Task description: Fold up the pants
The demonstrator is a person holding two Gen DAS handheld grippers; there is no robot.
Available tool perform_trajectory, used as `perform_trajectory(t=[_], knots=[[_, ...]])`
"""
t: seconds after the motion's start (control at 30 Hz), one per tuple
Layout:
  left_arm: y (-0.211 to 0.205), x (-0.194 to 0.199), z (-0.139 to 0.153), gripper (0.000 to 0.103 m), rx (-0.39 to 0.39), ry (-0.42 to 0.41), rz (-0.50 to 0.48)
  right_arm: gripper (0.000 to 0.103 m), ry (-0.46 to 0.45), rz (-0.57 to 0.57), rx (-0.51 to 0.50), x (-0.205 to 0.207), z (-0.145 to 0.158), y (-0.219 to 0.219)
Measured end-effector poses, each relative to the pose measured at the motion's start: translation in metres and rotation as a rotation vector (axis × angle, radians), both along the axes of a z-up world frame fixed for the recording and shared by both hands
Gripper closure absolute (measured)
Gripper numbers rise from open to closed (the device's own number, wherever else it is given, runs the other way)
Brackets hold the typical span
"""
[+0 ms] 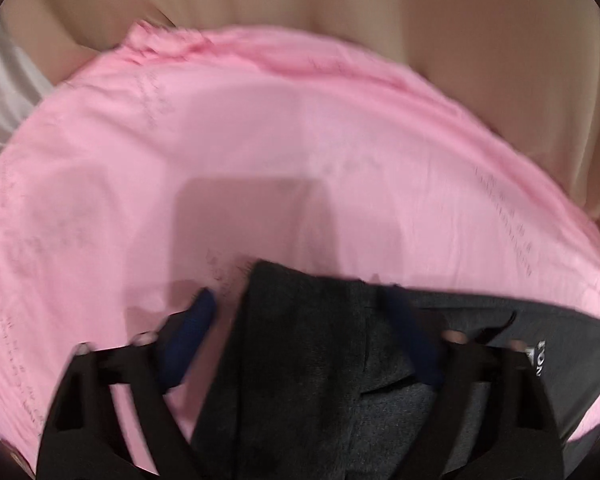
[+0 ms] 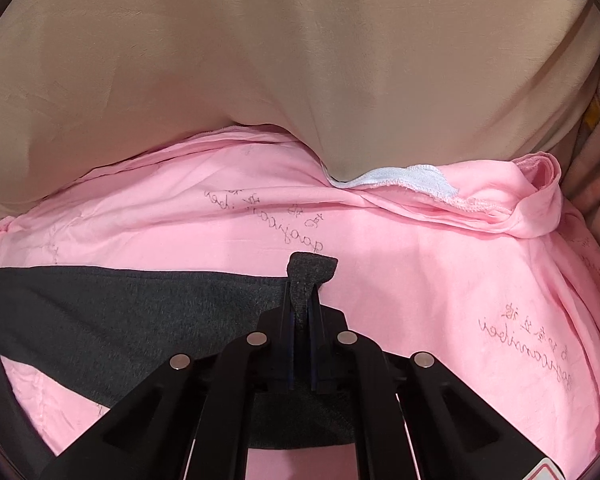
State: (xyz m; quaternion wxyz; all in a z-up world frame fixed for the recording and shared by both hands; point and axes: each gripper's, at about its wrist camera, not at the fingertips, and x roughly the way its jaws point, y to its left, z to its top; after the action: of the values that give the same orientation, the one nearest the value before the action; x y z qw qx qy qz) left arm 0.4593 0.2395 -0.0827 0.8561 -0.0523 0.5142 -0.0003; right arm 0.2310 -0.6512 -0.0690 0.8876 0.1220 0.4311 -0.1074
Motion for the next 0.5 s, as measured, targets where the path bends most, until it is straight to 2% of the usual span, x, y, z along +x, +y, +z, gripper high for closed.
perform_trajectory(t=[0.03,0.07,0.1,0.17,0.23,0.33,0.5], knots=[[-0.002,0.000,0.002,0.045,0.003,-0.009,-0.011,0.099,0.000,-0.003,0.000,0.001,0.001,0.002],[-0.002,0.000,0.004,0.051,-0.011,-0.010,-0.018,0.099,0.000,-0.005,0.003,0.001,0.001,0.004],[-0.002,0.000,0.006,0.060,-0.017,-0.001,-0.013,0.099,0.000,-0.007,0.004,0.000,0.001,0.005],[0.003,-0.004,0.016,0.095,-0.028,-0.013,-0.003,0.099,-0.009,-0.008,0.007,-0.001,0.002,0.007],[0.011,-0.012,0.030,0.094,-0.087,-0.028,-0.005,0.099,-0.023,-0.013,0.005,-0.004,0.006,0.010],[0.014,-0.031,0.051,0.094,-0.116,-0.071,-0.017,0.099,-0.051,-0.014,0.000,-0.015,0.017,0.012],[0.012,-0.088,0.102,0.094,-0.178,-0.188,-0.084,0.099,-0.132,-0.006,-0.007,-0.054,0.053,0.019]])
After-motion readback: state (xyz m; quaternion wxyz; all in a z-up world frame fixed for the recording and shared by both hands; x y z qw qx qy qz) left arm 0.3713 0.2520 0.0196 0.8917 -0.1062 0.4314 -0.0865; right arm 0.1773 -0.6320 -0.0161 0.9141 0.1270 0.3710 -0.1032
